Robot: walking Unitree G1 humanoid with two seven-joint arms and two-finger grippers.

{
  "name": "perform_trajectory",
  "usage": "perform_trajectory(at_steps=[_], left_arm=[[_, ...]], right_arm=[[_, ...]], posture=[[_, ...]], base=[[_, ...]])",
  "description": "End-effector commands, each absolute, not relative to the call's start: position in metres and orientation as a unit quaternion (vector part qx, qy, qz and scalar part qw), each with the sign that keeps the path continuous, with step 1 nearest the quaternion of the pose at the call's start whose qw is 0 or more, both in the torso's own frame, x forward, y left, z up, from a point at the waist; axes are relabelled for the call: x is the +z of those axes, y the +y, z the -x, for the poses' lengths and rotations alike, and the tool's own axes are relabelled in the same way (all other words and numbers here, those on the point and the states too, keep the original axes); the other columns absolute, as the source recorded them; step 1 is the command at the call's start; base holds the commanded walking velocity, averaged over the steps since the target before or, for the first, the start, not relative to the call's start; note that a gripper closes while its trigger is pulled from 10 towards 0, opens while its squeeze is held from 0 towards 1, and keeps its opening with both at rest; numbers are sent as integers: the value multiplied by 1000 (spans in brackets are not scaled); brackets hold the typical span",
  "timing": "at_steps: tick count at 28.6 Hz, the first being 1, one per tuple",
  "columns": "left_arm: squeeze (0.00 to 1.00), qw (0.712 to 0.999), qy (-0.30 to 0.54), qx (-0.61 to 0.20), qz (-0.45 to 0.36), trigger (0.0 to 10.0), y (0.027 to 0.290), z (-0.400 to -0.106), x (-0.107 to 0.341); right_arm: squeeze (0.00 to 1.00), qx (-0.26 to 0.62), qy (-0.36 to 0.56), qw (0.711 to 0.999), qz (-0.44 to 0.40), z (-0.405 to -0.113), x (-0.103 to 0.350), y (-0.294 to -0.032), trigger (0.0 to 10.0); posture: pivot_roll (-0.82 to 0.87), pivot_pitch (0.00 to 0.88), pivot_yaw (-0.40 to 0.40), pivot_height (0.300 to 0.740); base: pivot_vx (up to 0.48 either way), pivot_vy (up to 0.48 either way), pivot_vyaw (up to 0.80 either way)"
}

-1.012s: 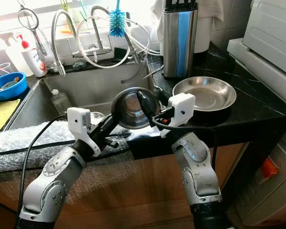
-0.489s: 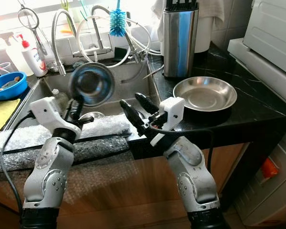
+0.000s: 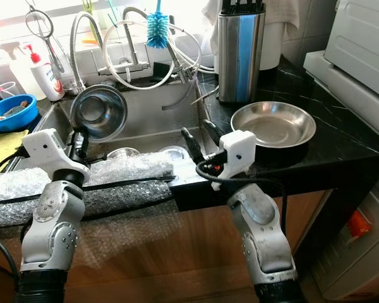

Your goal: Kitchen organization

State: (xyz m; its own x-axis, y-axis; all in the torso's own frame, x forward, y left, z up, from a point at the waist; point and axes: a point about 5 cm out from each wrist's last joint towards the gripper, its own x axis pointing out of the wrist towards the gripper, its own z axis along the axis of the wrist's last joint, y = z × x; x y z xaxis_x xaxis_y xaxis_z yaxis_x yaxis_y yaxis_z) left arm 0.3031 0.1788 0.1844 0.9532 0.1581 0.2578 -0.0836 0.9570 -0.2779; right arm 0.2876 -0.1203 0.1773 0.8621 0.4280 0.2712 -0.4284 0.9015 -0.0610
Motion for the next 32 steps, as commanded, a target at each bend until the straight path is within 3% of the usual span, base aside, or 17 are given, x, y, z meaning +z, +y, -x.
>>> perform_trajectory(at_steps=[1,9,29,32], left_arm=[[0,980,-145,77,114,10000,189,-303,184],[0,981,-151,70,95,10000,192,-309,187],[0,993,-110,21,35,10000,188,-354,180],[0,996,-80,38,3,10000,185,-376,181]], right_arm=[[0,192,-137,972,6,-286,171,-126,10000],[0,117,-114,986,16,-279,143,-130,10000],[0,81,-108,990,28,-271,127,-131,10000],[0,85,-106,990,32,-270,126,-130,10000]], posture=[[-97,0,149,740],[-100,0,161,740],[-120,0,180,740],[-132,0,175,740]], base=[[0,0,0],[0,0,0],[0,0,0],[0,0,0]])
